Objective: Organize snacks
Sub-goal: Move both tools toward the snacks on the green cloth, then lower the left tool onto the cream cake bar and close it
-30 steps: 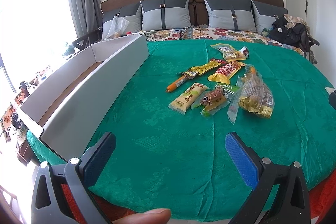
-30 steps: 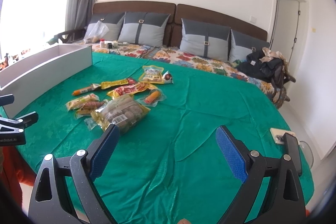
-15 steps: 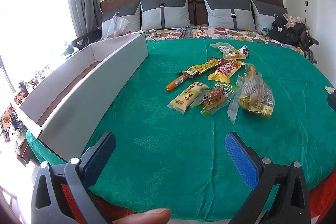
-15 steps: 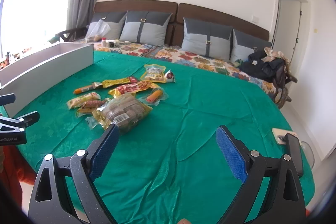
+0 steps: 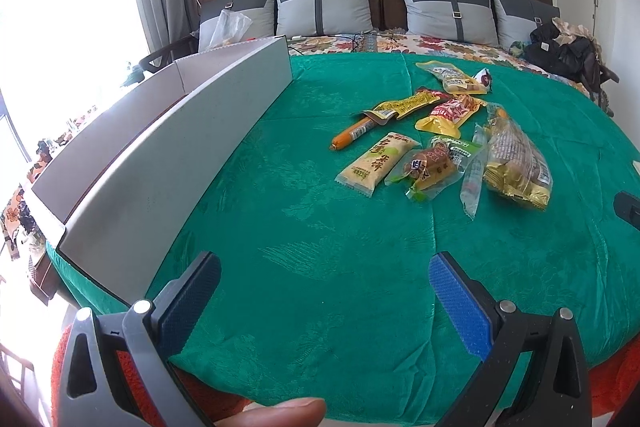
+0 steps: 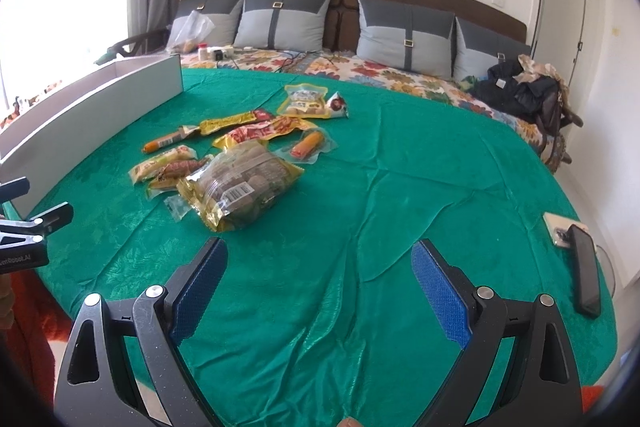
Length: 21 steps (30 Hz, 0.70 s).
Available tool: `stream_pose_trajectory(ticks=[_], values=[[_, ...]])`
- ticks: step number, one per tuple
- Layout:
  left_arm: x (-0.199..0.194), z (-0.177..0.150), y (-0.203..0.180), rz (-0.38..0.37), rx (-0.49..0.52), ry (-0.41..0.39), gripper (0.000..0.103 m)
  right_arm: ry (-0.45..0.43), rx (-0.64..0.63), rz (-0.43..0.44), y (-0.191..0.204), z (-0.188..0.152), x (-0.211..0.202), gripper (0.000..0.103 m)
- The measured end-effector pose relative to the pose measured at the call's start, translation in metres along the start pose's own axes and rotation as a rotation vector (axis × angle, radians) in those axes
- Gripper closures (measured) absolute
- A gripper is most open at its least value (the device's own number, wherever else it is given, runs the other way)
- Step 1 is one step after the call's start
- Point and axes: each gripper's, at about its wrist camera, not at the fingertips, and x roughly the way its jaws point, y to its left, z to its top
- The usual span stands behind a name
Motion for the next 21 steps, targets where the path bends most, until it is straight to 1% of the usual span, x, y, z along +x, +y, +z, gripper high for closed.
stream_pose_trajectory(ticks=[2,4,6,8,9,11,12,14,15,17,19,21], values=[[0.004,0.0,0.002,0.006,-0.005,0.005,0.0,0.042,0.037,0.055,0.008,0.013,0.014,0.008],[0.007,-0.001,0.006,0.011,-0.009,0.007,0.0,0.052,0.055,0.097,0.019,0.03,0.025,0.008],[0.009,-0.003,0.008,0.012,-0.012,0.016,0.0,0.08,0.038,0.136,0.036,0.049,0.041,0.008],[0.012,-0.003,0.012,0.014,-0.017,0.026,0.0,0.143,0.003,0.161,0.053,0.06,0.066,0.008],[0.013,-0.004,0.013,0.016,-0.018,0.031,0.0,0.178,-0.023,0.152,0.059,0.06,0.079,0.008],[0.014,-0.004,0.016,0.02,-0.021,0.039,0.0,0.262,-0.092,0.08,0.063,0.055,0.104,0.008],[0.015,-0.005,0.018,0.022,-0.022,0.044,0.0,0.281,-0.098,0.049,0.057,0.051,0.11,0.008],[0.017,-0.006,0.021,0.02,-0.024,0.059,0.0,0.252,-0.034,0.027,0.028,0.044,0.106,0.008],[0.019,-0.006,0.022,0.018,-0.028,0.071,0.0,0.245,-0.011,-0.02,0.012,0.041,0.102,0.008],[0.028,-0.006,0.024,0.004,-0.045,0.106,0.0,0.235,-0.008,-0.099,-0.012,0.033,0.091,0.008],[0.039,-0.006,0.024,-0.013,-0.07,0.142,0.0,0.221,-0.023,-0.125,-0.033,0.024,0.078,0.008],[0.048,-0.006,0.021,-0.02,-0.073,0.165,0.0,0.214,-0.018,-0.126,-0.047,0.01,0.064,0.008]])
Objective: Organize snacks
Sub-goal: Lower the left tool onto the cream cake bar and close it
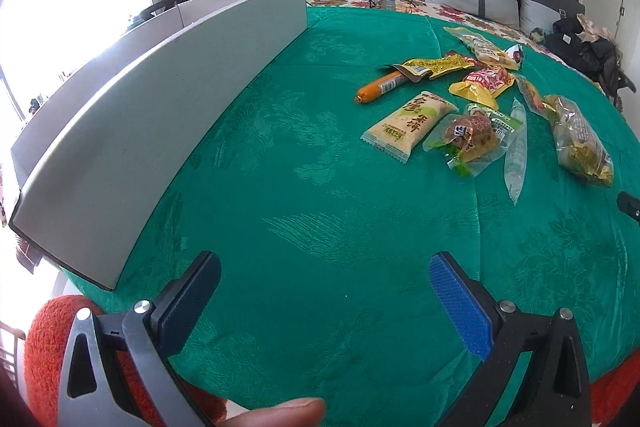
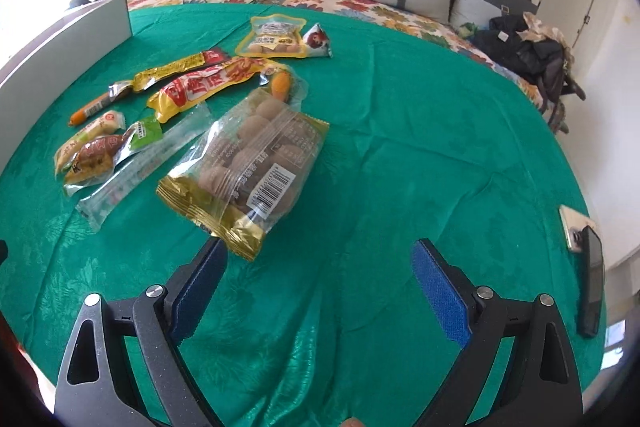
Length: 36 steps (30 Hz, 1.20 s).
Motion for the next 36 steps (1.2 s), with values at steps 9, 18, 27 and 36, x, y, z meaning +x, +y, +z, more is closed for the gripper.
stream_pose_trajectory(ticks=[9,18,27,36], values=[[0.025,0.006,-0.014,-0.022,0.077,0.076,0.0,0.062,0.099,0.012,-0.027,-0.031,0.018,0.008],[0.04,0.027,-0.001,-0.104,0.092,0.231,0.0,0.041,0.165,0.072,-0.031,-0.032,0.025,0.007],[0.062,0.131,-0.006,-0.186,0.141,0.149,0.005,0.021,0.15,0.081,-0.028,-0.027,0.029,0.006],[0.103,0.133,-0.052,-0.212,0.259,0.258,0.037,0.022,0.148,0.082,-0.028,-0.027,0.03,0.006]])
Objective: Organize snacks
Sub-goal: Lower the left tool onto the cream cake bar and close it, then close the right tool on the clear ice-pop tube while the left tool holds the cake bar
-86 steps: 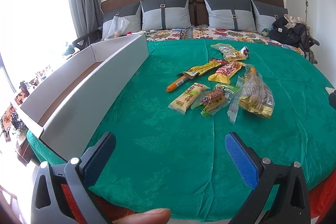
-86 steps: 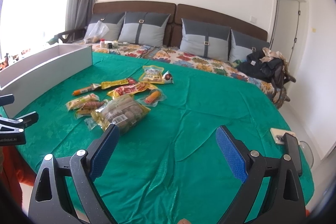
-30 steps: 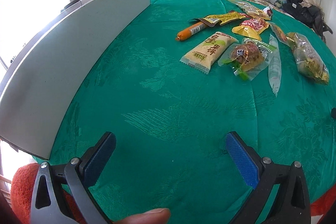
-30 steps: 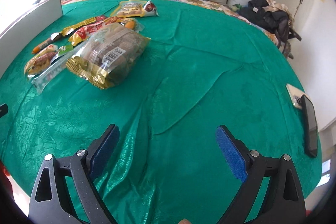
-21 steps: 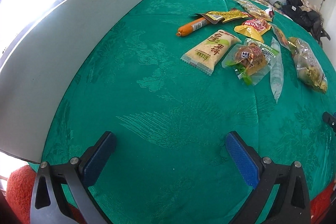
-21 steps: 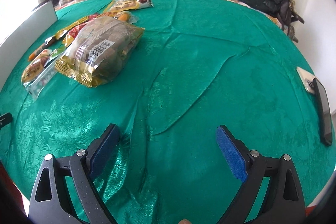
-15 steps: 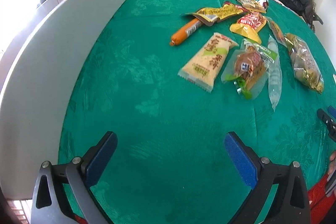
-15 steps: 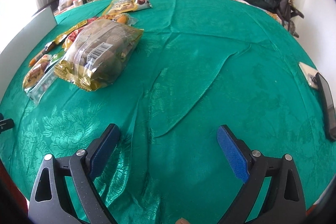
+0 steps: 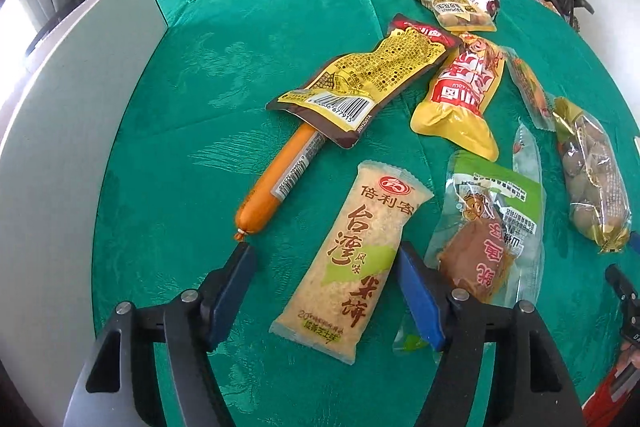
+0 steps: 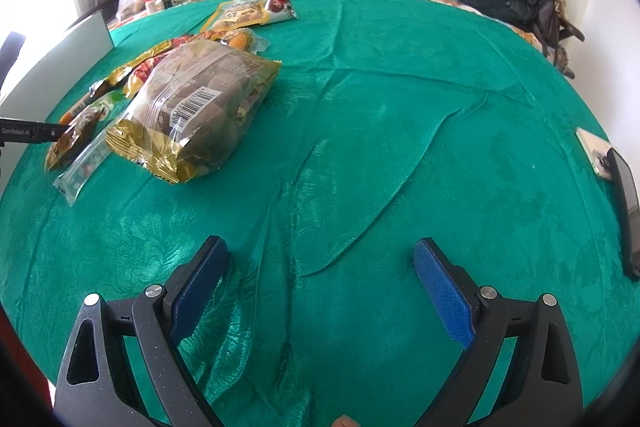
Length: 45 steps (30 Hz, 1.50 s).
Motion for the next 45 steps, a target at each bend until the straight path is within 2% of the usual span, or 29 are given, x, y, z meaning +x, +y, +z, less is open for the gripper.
stream_pose_trajectory(ticks=[1,2,4,7,10,12,13,14,18,19,21,22,25,28,30,32,35,37,39,40,43,45], values=[[-0.001,0.0,0.0,0.008,-0.005,-0.003,0.047,0.0,0.001,0.0,0.0,0.0,0.0,0.006],[-0.004,-0.001,0.001,0.011,-0.008,-0.009,0.07,0.0,0.001,0.0,0.0,0.001,0.001,0.006],[-0.009,-0.007,0.008,0.001,-0.053,0.011,0.076,0.001,0.001,0.0,0.001,0.001,0.001,0.006],[-0.021,-0.032,0.024,-0.044,-0.166,0.03,0.077,0.003,0.0,0.0,0.001,0.001,0.001,0.006],[-0.036,-0.064,0.027,-0.076,-0.181,0.017,0.074,0.002,0.002,0.001,0.001,0.001,0.001,0.006],[-0.042,-0.077,0.026,-0.067,-0.156,-0.005,0.054,-0.006,0.008,-0.002,0.002,0.001,0.001,0.006],[-0.043,-0.079,0.025,-0.046,-0.135,-0.018,0.04,-0.012,0.011,-0.005,0.002,0.001,0.001,0.006],[-0.044,-0.08,0.024,-0.02,-0.115,-0.034,0.032,-0.017,0.014,-0.007,0.002,0.001,0.002,0.006],[-0.03,-0.079,0.018,0.053,-0.031,-0.031,0.033,-0.014,0.011,-0.002,0.002,0.0,0.002,0.006],[-0.03,-0.078,0.018,0.054,-0.017,-0.052,0.035,-0.009,0.005,0.004,0.002,0.0,0.001,0.006],[-0.032,-0.079,0.015,0.028,0.001,-0.07,0.057,0.024,0.001,0.009,0.001,-0.002,-0.003,0.007],[-0.035,-0.081,0.013,0.016,0.007,-0.077,0.08,0.045,0.015,0.027,0.0,-0.003,-0.006,0.007],[-0.04,-0.092,0.008,0.033,0.002,-0.106,0.081,0.057,0.071,0.206,0.011,-0.007,-0.028,0.01],[-0.047,-0.11,0.015,0.024,-0.068,-0.158,0.081,0.087,0.047,0.394,0.055,0.003,-0.037,0.01],[-0.051,-0.121,0.021,0.022,-0.101,-0.191,0.081,0.115,0.026,0.46,0.088,0.018,-0.032,0.02],[-0.053,-0.131,0.028,0.008,-0.125,-0.205,0.081,0.16,0.03,0.461,0.115,0.039,-0.015,0.046],[-0.057,-0.136,0.035,0.017,-0.114,-0.211,0.081,0.176,0.054,0.38,0.138,0.07,0.015,0.044],[-0.058,-0.139,0.04,0.01,-0.125,-0.215,0.081,0.221,0.058,0.35,0.149,0.082,0.036,0.046],[-0.059,-0.14,0.044,-0.005,-0.138,-0.22,0.081,0.284,0.067,0.306,0.152,0.081,0.051,0.059],[-0.059,-0.14,0.045,-0.009,-0.137,-0.224,0.081,0.279,0.076,0.298,0.15,0.079,0.049,0.07],[-0.063,-0.141,0.045,-0.023,-0.125,-0.237,0.081,0.299,0.043,0.315,0.144,0.064,0.039,0.08],[-0.063,-0.14,0.044,-0.036,-0.126,-0.242,0.081,0.331,0.005,0.326,0.136,0.048,0.027,0.082]])
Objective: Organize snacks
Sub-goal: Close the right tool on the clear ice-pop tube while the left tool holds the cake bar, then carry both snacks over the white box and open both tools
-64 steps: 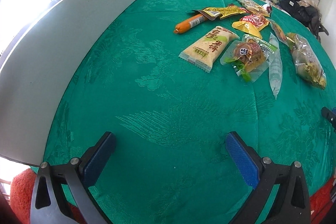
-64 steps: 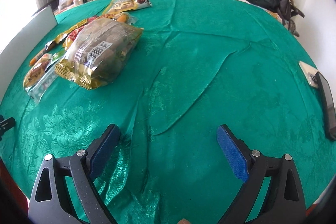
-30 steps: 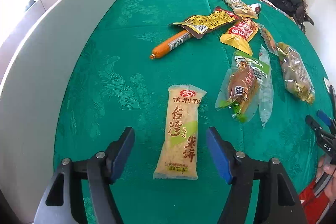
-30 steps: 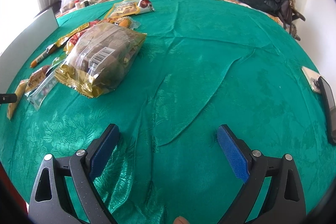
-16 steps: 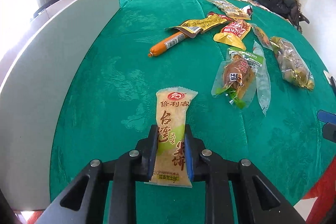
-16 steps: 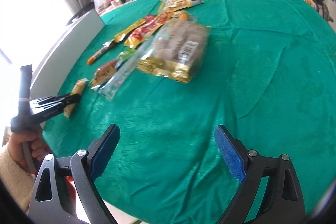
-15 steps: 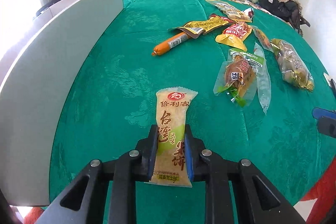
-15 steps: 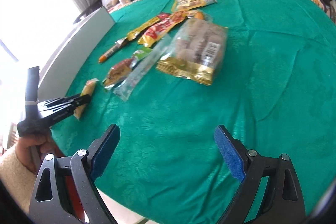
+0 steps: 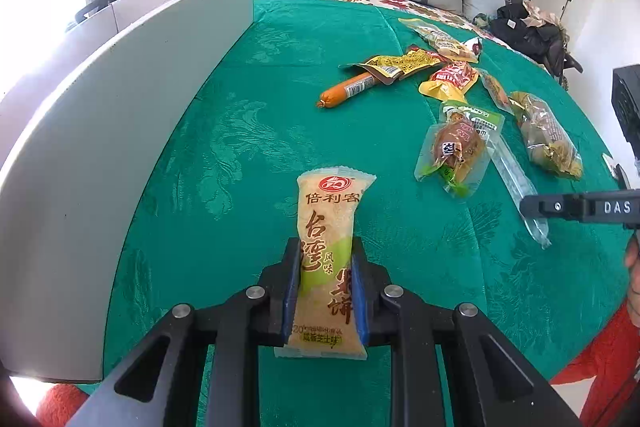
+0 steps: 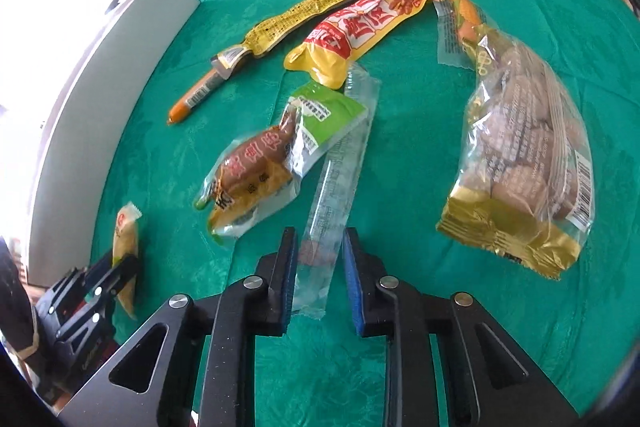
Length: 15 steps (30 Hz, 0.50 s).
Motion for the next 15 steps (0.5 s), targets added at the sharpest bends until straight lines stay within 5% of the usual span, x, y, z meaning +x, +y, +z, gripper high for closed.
stream_pose_trajectory(ticks=[3,7,9,10,12,15], values=[[0.0,0.001,0.001,-0.024,-0.015,0.004,0.081,0.079,-0.022,0.002,-0.01,-0.025,-0.01,0.083],[0.003,0.003,0.001,-0.046,-0.038,0.012,0.081,0.064,-0.092,-0.089,-0.006,-0.018,-0.011,0.06],[0.001,0.001,0.002,-0.048,-0.037,0.014,0.081,0.054,-0.121,-0.106,0.002,-0.007,-0.004,0.059],[-0.001,-0.001,0.003,-0.05,-0.038,0.013,0.081,0.059,-0.141,-0.126,0.006,-0.002,0.002,0.06],[-0.008,-0.001,0.007,-0.063,-0.053,0.006,0.081,0.057,-0.198,-0.18,0.015,0.003,0.007,0.08],[-0.024,-0.002,0.014,-0.114,-0.097,-0.012,0.081,0.058,-0.185,-0.141,0.018,0.0,-0.004,0.084]])
